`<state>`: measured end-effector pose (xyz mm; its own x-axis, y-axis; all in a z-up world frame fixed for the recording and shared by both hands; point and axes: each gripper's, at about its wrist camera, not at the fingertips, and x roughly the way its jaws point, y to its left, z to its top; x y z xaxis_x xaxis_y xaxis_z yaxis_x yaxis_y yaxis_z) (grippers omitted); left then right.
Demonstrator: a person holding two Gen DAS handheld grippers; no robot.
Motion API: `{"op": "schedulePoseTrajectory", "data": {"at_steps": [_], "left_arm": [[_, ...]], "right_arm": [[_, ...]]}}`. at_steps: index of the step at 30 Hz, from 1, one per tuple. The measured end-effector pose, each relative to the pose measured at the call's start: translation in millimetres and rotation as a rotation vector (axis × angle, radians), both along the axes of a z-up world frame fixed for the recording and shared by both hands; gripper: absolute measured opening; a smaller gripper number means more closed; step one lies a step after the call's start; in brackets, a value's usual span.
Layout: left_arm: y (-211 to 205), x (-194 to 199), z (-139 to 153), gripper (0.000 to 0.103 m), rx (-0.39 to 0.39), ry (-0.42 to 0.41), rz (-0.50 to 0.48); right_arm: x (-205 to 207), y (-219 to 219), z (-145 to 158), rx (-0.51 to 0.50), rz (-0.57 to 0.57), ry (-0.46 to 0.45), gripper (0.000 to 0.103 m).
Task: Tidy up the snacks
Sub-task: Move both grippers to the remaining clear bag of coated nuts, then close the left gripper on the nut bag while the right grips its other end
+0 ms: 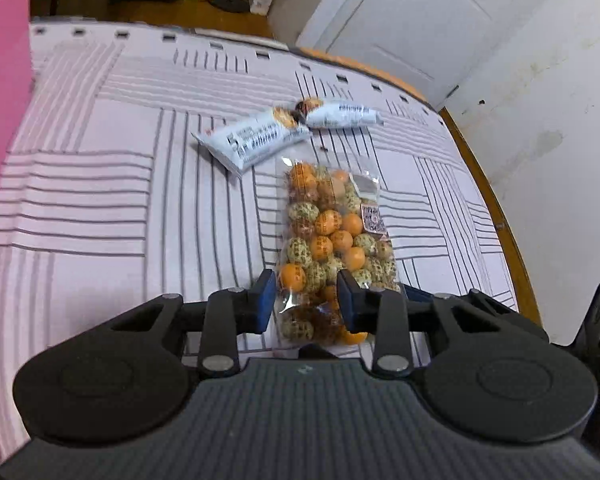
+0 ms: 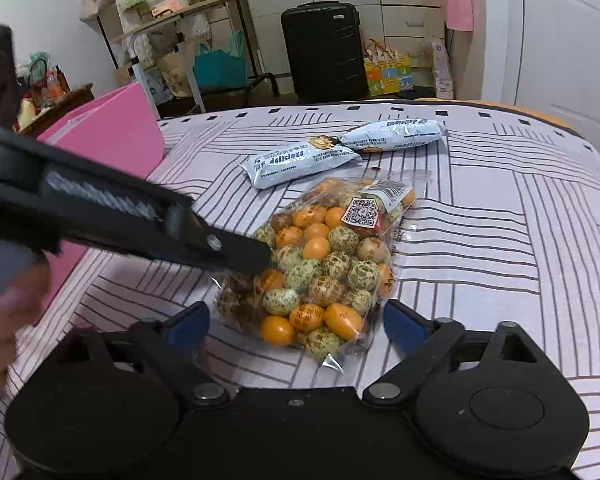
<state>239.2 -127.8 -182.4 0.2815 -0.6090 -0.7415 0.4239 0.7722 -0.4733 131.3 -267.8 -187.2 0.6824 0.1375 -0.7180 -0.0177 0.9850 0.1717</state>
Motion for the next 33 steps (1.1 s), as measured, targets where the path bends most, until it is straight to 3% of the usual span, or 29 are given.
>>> {"op": "schedulePoseTrajectory", "data": {"at_steps": [3, 7, 17, 22, 26, 33], "left_arm": [[0, 2, -5, 0.032, -0.024, 0.014, 0.002], [3, 8, -10, 0.032, -0.045, 0.078, 0.013], [-3, 0, -9, 0.033, -0.04, 0.071, 0.024], [-18, -7, 2, 0.042, 0.037, 0.048, -0.013], [-26, -15, 10, 0.042, 0.086, 0.037, -0.038], [-28, -34, 24, 0.042, 0.114, 0.102, -0.08]], "right_arm": [[2, 2, -3, 0.0, 0.008, 0.0, 0.103], [6, 15, -8, -0.109, 0.023, -0.007, 0.103], [10, 10, -9, -0.075, -0.049, -0.033, 0.102], [9, 13, -4, -0.087, -0.052, -0.016, 0.098], [2, 11, 2, -0.071, -0.058, 0.006, 0.097], [-21, 13, 22, -0.063, -0.034, 0.063, 0.096]]}}
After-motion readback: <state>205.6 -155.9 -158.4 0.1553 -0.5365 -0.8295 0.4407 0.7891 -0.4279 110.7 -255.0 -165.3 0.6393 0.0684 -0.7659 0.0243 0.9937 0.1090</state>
